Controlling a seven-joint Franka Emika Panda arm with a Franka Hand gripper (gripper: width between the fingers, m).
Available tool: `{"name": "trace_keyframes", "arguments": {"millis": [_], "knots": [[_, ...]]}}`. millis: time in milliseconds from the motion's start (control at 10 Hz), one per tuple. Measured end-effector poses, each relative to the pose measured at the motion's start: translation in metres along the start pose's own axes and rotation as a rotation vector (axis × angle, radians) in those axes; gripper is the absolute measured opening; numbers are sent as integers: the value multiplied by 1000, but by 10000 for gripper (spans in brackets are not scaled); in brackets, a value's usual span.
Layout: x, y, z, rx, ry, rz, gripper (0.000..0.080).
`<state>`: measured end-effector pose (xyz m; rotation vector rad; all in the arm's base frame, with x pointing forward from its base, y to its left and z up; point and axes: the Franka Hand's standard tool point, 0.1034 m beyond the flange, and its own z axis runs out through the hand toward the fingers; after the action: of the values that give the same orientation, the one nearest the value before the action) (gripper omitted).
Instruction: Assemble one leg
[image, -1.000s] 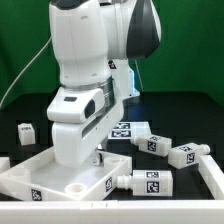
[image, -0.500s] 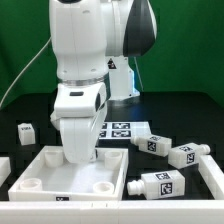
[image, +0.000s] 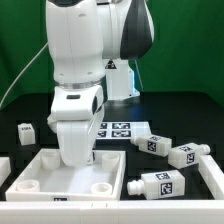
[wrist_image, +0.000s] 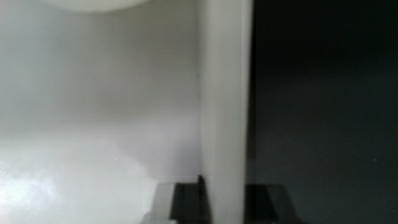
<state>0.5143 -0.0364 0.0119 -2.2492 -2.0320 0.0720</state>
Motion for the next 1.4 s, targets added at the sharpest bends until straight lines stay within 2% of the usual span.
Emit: {"name": "trace_keyframes", "arguments": {"millis": [200, 300, 400, 500, 600, 700, 900, 1000, 1100, 1400], "knots": [[0, 0, 0, 1, 0, 0, 62], [1, 0, 0, 0, -1, 7, 243], [8, 2, -8, -12, -8, 28, 379], [18, 2, -18, -26, -9, 63, 379], [29, -3, -30, -39, -9, 162, 558], [45, -11, -38, -44, -9, 290, 621], [91, -19, -39, -56, 1, 517, 644], [109, -19, -35, -54, 1, 550, 648], [120, -20, -30, -54, 3, 567, 648], [116, -19, -30, -53, 2, 564, 649]]}}
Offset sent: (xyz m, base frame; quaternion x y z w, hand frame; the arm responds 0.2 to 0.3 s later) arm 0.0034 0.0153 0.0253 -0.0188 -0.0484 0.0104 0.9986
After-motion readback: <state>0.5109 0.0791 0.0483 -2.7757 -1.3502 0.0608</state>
